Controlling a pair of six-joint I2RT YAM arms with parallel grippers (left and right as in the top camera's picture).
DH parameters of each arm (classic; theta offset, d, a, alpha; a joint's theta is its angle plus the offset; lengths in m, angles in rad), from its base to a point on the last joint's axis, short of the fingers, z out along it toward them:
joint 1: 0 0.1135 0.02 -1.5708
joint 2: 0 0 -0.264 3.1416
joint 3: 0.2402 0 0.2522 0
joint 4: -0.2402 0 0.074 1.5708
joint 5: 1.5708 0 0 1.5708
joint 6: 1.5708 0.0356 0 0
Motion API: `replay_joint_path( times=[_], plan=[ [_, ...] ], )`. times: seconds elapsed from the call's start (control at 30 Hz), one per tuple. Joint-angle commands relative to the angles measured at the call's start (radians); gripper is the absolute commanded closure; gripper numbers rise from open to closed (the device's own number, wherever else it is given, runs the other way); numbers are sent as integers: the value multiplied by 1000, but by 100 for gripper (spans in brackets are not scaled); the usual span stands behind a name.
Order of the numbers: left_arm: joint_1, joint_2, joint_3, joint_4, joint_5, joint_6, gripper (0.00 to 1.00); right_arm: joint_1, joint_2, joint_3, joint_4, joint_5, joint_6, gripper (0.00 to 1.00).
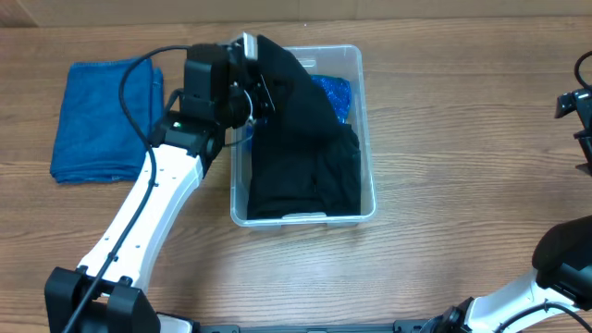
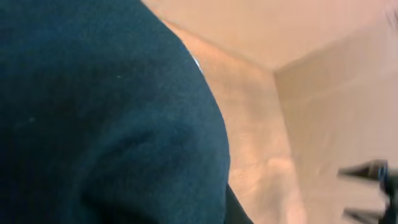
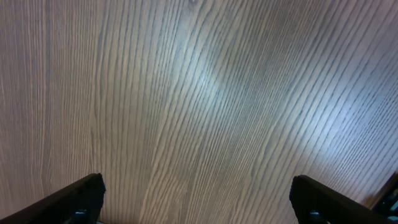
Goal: Pack container
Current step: 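Carry the black cloth over the container and lower it inside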
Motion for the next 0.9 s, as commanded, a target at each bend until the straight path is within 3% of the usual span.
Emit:
replay_joint_path(
  times=[0.0,0.13,0.27,0.37,0.6,0.87],
  plan=[
    [-17,-5,34,10,-161,-270,93,-2,-18,0,2,-2,5,0],
    [-72,0,34,41,-289,-281,85,-2,-18,0,2,-2,5,0],
    [-96,17,34,98,-306,-220,82,-2,-18,0,2,-2,5,0],
    [-108,40,34,129,-312,-255,89,-2,-18,0,2,-2,5,0],
    [-136,108,34,125,-388,-727,96,-2,-18,0,2,-2,5,0],
    [-203,123,34,122,-623,-984,86,-2,-18,0,2,-2,5,0]
  ],
)
